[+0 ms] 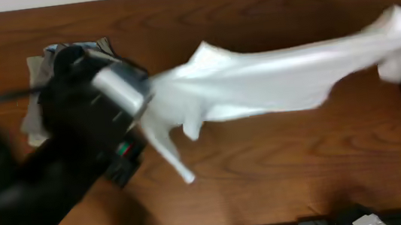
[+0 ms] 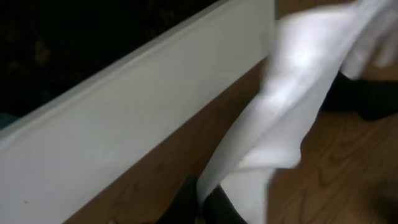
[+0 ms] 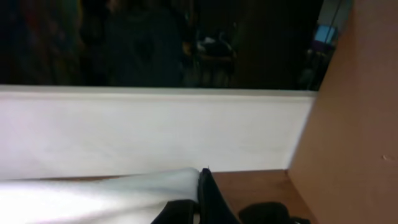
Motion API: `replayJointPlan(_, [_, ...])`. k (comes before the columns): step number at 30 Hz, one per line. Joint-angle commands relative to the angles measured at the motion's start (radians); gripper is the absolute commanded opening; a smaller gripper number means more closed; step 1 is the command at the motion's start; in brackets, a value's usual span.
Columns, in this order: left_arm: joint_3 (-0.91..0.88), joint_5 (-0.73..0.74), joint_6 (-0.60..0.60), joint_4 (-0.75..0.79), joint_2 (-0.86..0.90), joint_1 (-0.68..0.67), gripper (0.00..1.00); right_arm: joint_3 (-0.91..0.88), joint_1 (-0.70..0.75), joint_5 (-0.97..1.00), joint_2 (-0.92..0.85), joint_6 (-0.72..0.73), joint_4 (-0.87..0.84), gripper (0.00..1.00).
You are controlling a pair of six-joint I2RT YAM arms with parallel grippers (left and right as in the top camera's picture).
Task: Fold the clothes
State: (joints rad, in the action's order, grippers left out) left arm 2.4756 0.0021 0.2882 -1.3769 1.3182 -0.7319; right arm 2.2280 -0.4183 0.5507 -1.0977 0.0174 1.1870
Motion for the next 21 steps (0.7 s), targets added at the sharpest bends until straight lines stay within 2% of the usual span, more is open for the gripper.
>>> replayJointPlan(1, [0.008, -0.016, 0.006, -0.027, -0.003, -0.001, 0.06, -0.001, -0.002, -0.041, -0.007, 0.039, 0.016, 0.01])
replayJointPlan(7, [-0.042, -0.021, 0.027, -0.022, 0.048, 0.000, 0.06, -0.001, -0.002, -0.026, -0.033, 0.037, 0.019, 0.01])
replayJointPlan(12, [-0.094, -0.097, 0.034, 0.053, 0.118, 0.015, 0.06, -0.001, 0.001, 0.023, -0.119, 0.008, -0.007, 0.01])
replayJointPlan(17, [-0.095, -0.063, 0.048, 0.078, 0.202, 0.097, 0.06, -0.001, 0.015, 0.034, -0.238, -0.006, -0.031, 0.01])
replayJointPlan(21, [-0.091, -0.032, 0.047, 0.111, 0.205, 0.115, 0.06, 0.000, 0.020, 0.077, -0.273, -0.035, -0.115, 0.01])
